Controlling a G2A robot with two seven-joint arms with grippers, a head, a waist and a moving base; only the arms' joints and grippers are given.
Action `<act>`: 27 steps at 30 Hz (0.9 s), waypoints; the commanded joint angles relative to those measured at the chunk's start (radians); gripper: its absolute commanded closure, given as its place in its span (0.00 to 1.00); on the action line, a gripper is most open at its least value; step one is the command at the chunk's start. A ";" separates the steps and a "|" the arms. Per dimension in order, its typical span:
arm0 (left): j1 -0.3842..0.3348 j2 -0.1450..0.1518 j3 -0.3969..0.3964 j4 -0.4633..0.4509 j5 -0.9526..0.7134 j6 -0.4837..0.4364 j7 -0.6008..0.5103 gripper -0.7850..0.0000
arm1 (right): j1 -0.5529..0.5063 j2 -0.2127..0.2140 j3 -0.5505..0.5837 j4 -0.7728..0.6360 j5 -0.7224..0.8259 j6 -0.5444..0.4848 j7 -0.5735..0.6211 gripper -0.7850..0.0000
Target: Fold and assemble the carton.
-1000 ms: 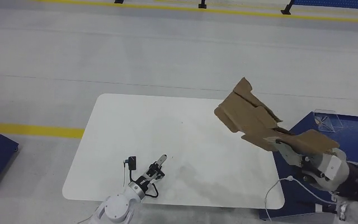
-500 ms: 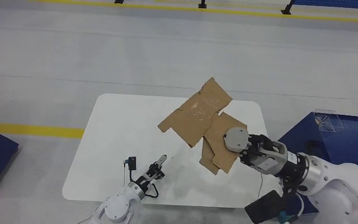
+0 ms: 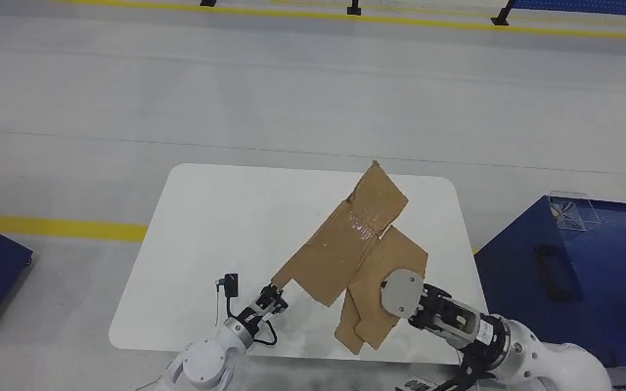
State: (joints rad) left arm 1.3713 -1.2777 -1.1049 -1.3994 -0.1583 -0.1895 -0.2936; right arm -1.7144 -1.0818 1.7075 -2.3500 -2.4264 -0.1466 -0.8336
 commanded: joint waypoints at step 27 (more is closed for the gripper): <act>0.000 0.000 0.000 0.000 0.000 0.000 0.000 0.00 | 0.114 0.147 -0.223 0.506 2.111 -0.866 0.856 1.00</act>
State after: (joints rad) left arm 1.3713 -1.2777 -1.1049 -1.3994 -0.1583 -0.1895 -0.2936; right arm -1.5997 -0.9347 1.4837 -1.8425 -0.3044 -1.0123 0.0271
